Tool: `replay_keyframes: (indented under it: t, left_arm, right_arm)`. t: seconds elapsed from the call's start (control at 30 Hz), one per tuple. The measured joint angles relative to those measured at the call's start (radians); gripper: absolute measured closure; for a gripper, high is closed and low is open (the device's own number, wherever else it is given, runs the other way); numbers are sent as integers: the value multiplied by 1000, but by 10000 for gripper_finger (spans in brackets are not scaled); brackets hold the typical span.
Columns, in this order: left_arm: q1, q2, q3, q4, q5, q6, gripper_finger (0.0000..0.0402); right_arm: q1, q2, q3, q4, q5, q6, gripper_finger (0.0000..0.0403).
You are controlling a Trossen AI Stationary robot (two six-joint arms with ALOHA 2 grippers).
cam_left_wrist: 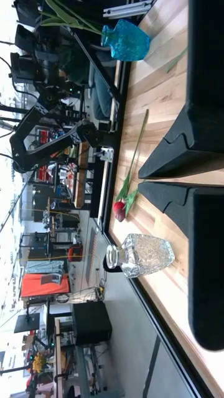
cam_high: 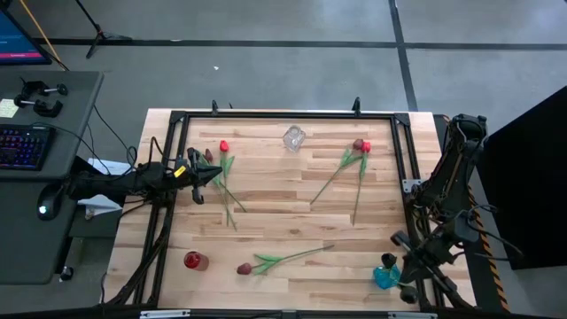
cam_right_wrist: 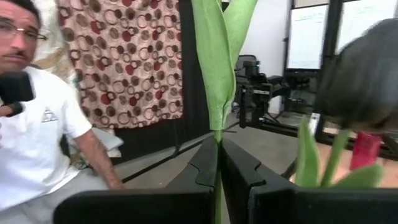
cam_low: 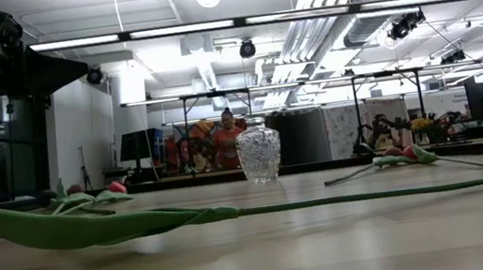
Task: Sort flowers into vase by color
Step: Put the bottom black flower into the blue vase, then put the black flower into the blue vase
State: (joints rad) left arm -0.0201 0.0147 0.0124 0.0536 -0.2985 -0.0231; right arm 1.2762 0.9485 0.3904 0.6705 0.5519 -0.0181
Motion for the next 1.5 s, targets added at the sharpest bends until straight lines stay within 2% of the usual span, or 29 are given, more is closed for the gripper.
replay_keyframes:
  t: [0.13, 0.43, 0.6, 0.77, 1.03, 1.27, 1.33, 1.4, 1.5]
  left_arm:
    - [0, 0, 0, 0, 0, 0, 394]
    - [0, 0, 0, 0, 0, 0, 394]
    - [0, 0, 0, 0, 0, 0, 394]
    - [0, 0, 0, 0, 0, 0, 394]
    - [0, 0, 0, 0, 0, 0, 394]
    - [0, 0, 0, 0, 0, 0, 394]
    - [0, 0, 0, 0, 0, 0, 394]
    - [0, 0, 0, 0, 0, 0, 394]
    - [0, 0, 0, 0, 0, 0, 394]
  right_arm:
    - [0, 0, 0, -9, 24, 1, 390]
    - [17, 0, 0, -99, 50, 50, 288]
    - [54, 0, 0, -109, 50, 62, 255]
    - [88, -28, 1, -48, 50, 10, 252]
    - [126, -152, 1, -18, 94, -84, 251]
    - [118, -231, 1, 172, 98, -324, 251]
    - [95, -231, 1, 263, 144, -412, 251]
    - [51, -225, 1, 337, 232, -471, 251]
    - [-62, -223, 1, 342, 312, -484, 251]
